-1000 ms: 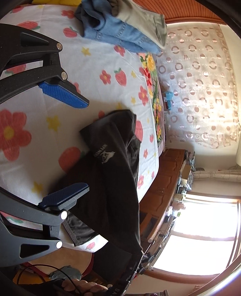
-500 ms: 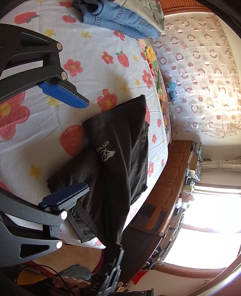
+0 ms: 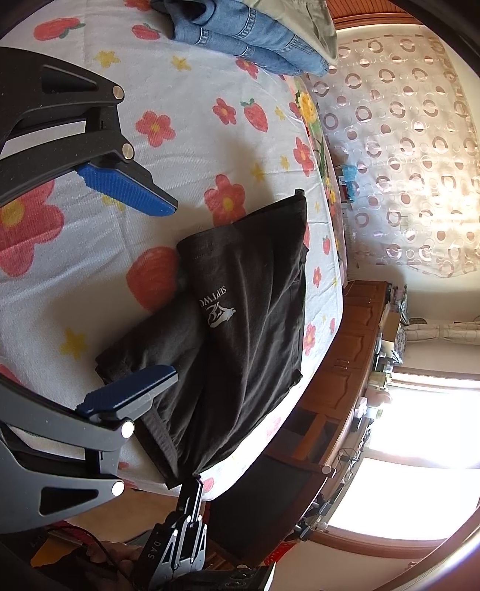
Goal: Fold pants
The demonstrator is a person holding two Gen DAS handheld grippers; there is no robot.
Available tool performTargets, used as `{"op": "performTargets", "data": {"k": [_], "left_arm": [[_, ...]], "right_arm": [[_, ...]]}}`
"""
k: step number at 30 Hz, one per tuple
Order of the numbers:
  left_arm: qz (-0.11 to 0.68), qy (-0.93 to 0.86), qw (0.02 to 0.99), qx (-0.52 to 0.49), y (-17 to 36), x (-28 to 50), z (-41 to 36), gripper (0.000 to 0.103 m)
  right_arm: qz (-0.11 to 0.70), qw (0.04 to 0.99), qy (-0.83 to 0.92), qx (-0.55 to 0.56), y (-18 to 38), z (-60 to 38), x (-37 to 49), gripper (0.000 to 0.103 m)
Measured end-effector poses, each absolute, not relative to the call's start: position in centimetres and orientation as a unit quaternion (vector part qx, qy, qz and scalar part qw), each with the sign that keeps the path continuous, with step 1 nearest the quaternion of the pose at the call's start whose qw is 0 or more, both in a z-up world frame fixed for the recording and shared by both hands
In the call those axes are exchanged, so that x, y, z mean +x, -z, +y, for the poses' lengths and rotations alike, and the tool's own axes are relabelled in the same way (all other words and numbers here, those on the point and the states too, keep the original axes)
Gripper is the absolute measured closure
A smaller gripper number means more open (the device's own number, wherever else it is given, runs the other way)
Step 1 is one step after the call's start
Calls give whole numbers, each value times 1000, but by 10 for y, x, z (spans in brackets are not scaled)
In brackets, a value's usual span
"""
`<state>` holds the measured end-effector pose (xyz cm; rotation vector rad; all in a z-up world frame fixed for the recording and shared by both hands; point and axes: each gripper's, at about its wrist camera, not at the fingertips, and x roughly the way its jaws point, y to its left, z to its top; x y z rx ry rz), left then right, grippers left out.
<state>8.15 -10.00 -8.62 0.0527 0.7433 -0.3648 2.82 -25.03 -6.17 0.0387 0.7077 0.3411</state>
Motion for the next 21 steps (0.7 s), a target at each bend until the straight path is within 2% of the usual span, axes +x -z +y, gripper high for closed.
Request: {"op": "performTargets", "data": {"k": [8,12,14,21], "left_arm": [[345,160,925,19,81,79,-89,20],[335,148,930,17,75,77,-79,20],[333,144,932,12,74,77,-73,20],[327,123,937,-1,71,81,-53,20]], "right_arm": [[337,926,-167,18,52,-254,25,99],[319,933,-164,14,43,-257,16,86],[309,937,-161,10,37,-254,14,71],[291,940,-180,3,29,-236,33,66]]}}
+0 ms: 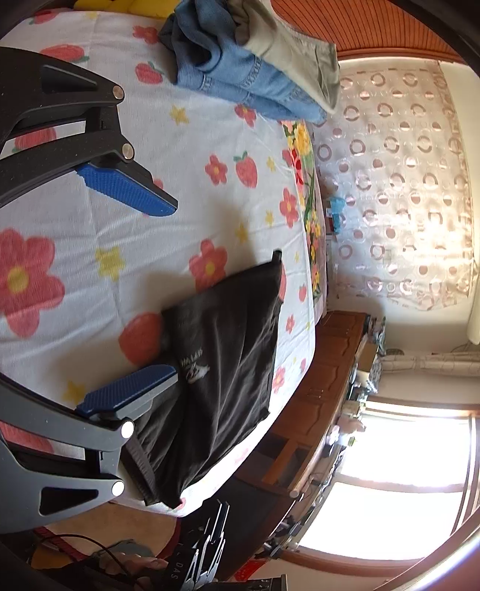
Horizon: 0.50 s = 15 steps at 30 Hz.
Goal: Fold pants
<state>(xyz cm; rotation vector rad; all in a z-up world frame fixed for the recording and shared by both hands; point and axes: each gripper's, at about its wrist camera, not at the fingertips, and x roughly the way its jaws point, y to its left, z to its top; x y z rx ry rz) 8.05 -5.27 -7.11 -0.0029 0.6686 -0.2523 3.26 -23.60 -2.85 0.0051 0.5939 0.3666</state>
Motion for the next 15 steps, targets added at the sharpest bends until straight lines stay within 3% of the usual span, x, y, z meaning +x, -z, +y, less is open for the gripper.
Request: {"op": "performTargets", "data": {"k": [15], "left_arm": [[316,93,944,-16,67,81,-20,20]], "right_arm": [[298,922,-248,-7,28,-189,88,65]]}}
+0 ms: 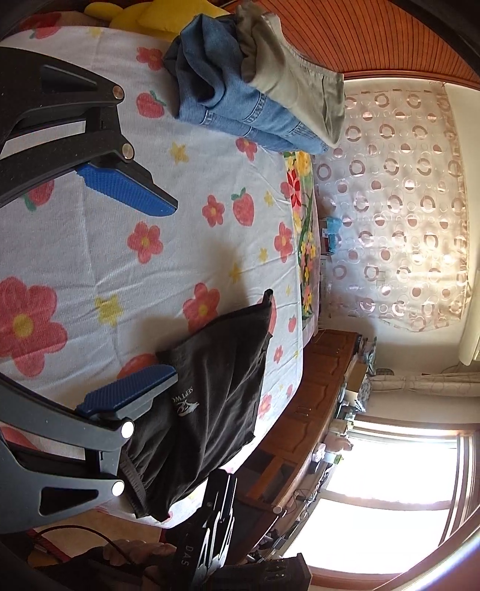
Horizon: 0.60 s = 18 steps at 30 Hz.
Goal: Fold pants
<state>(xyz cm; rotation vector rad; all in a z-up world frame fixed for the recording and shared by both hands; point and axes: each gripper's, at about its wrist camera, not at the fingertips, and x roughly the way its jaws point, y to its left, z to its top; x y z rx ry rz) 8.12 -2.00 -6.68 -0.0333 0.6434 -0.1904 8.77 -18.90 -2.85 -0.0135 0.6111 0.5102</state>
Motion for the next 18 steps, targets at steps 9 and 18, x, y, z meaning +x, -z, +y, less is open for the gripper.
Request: {"op": "performTargets", "data": {"k": [9,18], "left_arm": [[312,85,946,-24,66,77,-10,20],[311,80,947,-28,67,75,-4,20]], "right_arm": [[315,911,-267,-20,34,-175,117,65],[339,892,-296,-49,36,-144,137,65]]}}
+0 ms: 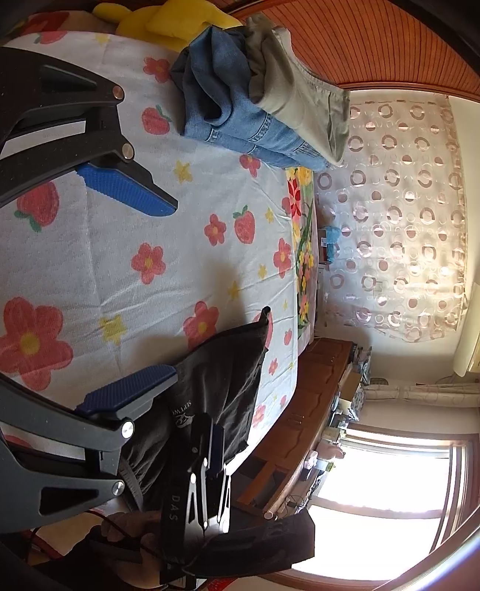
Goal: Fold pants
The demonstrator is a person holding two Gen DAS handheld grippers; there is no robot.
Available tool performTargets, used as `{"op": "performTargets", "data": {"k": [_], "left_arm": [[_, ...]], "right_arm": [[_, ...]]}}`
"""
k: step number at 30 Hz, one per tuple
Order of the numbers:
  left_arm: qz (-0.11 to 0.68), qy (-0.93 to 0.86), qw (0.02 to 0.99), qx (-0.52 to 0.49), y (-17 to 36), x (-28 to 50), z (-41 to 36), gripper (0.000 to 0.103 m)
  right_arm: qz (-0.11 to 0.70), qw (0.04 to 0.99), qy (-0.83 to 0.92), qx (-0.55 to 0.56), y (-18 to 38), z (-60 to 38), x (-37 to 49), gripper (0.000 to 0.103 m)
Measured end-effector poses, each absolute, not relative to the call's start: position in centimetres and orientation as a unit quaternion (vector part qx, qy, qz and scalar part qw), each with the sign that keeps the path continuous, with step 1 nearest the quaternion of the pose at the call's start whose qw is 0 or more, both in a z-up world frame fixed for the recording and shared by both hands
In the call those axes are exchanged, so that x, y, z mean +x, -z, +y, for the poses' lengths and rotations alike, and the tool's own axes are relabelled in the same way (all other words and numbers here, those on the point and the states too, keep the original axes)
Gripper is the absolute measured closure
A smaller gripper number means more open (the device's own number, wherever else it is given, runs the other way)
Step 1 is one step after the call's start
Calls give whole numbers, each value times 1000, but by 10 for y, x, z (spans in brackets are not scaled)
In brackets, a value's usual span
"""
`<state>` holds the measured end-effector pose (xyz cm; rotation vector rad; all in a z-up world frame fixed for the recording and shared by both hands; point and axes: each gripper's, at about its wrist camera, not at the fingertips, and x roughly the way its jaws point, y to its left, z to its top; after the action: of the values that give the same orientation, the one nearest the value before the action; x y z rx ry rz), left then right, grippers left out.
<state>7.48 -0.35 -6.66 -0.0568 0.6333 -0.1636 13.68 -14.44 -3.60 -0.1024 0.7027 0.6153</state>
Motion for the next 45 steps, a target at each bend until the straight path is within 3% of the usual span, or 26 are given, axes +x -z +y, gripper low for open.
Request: {"op": "performTargets", "data": {"k": [23,24,26,29,45], "left_arm": [[314,68,946,-42,72,72,13,20],[314,68,946,-42,72,72,13,20],[315,68,946,-43,72,72,13,20],[318,70,945,-41,74,72,11,20],[323,95,941,-24,76,75,-14,20]], "right_arm": [[364,866,-322,-119,63,-99,148,66],[363,866,-322,-120,64,-98,148,67],[363,869,-314,-122,63,-99,149,87],[371,865,-321,-109,62,-103,152,95],[307,907,-282,-59,12,-161,148,97]]}}
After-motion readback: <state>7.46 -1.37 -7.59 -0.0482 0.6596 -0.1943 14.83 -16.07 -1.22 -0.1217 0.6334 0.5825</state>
